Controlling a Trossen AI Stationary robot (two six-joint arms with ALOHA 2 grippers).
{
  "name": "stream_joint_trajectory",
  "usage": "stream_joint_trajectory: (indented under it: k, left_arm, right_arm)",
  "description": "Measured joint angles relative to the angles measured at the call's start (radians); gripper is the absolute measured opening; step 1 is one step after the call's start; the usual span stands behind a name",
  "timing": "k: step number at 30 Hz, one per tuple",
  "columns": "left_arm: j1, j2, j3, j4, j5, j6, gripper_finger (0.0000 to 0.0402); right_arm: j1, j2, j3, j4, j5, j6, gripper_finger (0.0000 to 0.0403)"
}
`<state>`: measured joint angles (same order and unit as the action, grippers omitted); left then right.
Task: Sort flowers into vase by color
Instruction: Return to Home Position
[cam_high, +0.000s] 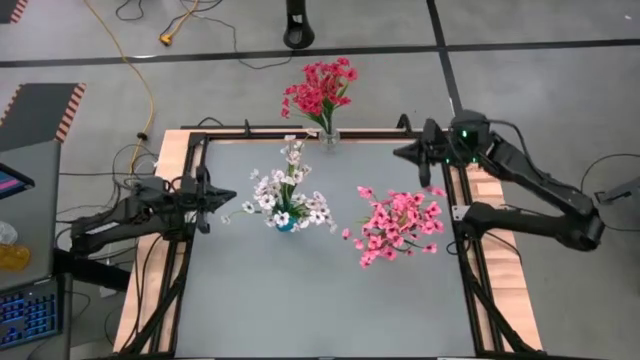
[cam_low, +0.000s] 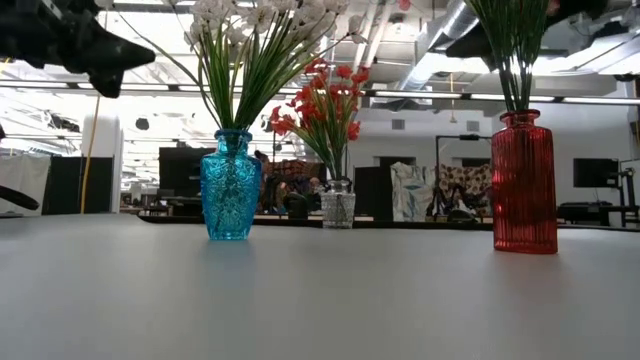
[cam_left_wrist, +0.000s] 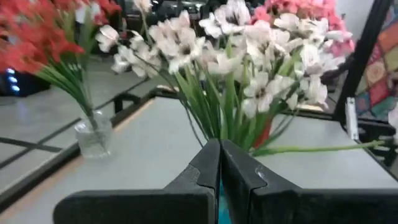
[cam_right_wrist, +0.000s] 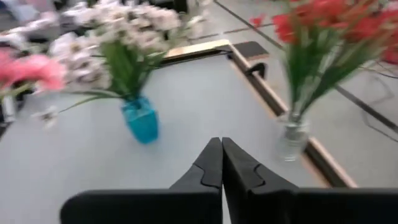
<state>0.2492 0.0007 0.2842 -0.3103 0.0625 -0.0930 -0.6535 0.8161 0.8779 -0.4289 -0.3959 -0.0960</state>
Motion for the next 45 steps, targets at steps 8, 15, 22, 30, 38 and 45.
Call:
stream_joint_trajectory:
  k: [8, 15, 22, 30, 38, 45]
  left_arm:
    - [-0.001, 0.003, -0.121, 0.211, 0.072, -0.025, 0.0000]
    - [-0.002, 0.003, -0.216, 0.368, 0.099, -0.042, 0.0000]
    - [-0.002, 0.004, -0.274, 0.478, 0.139, -0.023, 0.0000]
    - [-0.003, 0.003, -0.274, 0.470, 0.125, 0.045, 0.0000]
    - [-0.003, 0.003, -0.275, 0.448, 0.112, 0.038, 0.0000]
    - [-0.003, 0.003, -0.276, 0.442, 0.107, 0.047, 0.0000]
  right_arm:
    - [0.095, -0.197, -0.309, 0.255, 0.000, 0.112, 0.0027]
    - [0.143, -0.335, -0.563, 0.541, 0.001, 0.222, 0.0025]
    - [0.180, -0.407, -0.735, 0.773, 0.002, 0.281, 0.0026]
    - [0.230, -0.421, -0.801, 0.785, 0.007, 0.291, 0.0027]
    - [0.291, -0.477, -0.857, 0.785, 0.115, 0.278, 0.0017]
    - [0.369, -0.544, -0.869, 0.721, 0.233, 0.308, 0.0022]
